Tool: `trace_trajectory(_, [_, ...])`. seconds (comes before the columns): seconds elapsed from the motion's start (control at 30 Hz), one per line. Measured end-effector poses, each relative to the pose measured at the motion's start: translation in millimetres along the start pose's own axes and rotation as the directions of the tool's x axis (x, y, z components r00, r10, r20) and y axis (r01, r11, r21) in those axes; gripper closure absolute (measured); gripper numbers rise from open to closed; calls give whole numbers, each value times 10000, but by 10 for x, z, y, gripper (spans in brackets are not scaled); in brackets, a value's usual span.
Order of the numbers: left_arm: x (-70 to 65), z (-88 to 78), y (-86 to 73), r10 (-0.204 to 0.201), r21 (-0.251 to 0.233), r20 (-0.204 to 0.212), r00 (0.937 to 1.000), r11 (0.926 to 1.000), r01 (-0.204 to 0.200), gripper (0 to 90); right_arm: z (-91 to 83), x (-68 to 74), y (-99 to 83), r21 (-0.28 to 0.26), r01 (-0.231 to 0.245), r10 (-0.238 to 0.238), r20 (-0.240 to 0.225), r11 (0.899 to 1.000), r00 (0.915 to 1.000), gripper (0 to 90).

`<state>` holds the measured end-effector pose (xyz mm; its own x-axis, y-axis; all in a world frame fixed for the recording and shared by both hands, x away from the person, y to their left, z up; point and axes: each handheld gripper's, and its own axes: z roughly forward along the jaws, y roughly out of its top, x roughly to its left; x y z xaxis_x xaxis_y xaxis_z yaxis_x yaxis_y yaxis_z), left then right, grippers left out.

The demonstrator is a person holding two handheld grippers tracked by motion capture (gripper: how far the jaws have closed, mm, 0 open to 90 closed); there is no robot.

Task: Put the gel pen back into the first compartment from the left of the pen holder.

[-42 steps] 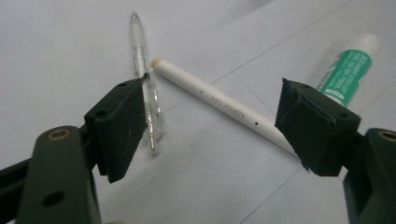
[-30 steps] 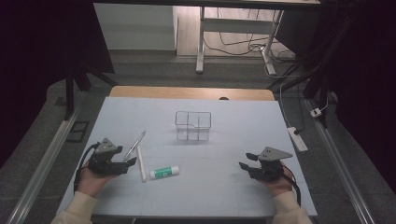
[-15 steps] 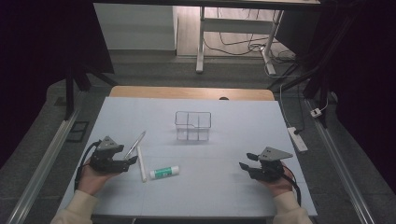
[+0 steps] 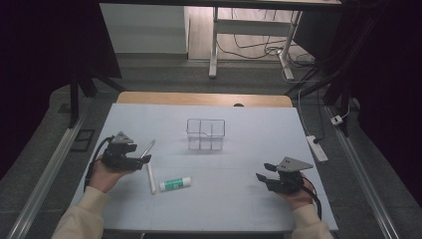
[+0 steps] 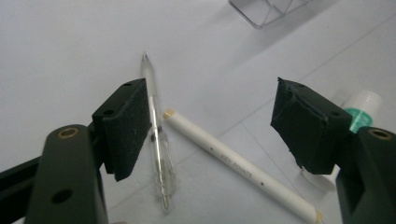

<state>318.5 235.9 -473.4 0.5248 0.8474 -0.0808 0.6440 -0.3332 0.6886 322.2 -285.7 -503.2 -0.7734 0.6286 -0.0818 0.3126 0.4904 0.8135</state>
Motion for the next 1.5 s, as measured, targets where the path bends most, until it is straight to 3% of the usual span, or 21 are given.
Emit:
trace_trajectory(0.37, [136,113,207,-116,411,-196,9997,9991,124,290,9,-13,-10,100,-17,17,54,9999,10000,467])
trace_trajectory(0.83, [277,384,445,-300,1186,-386,9988,9923,344,321,14,-18,-12,168,36,-39,168,9999,9999,465])
trace_trajectory(1.5, [449,822,512,-529,2375,-665,9964,9690,674,395,27,-32,-19,246,90,-95,233,9997,9997,463])
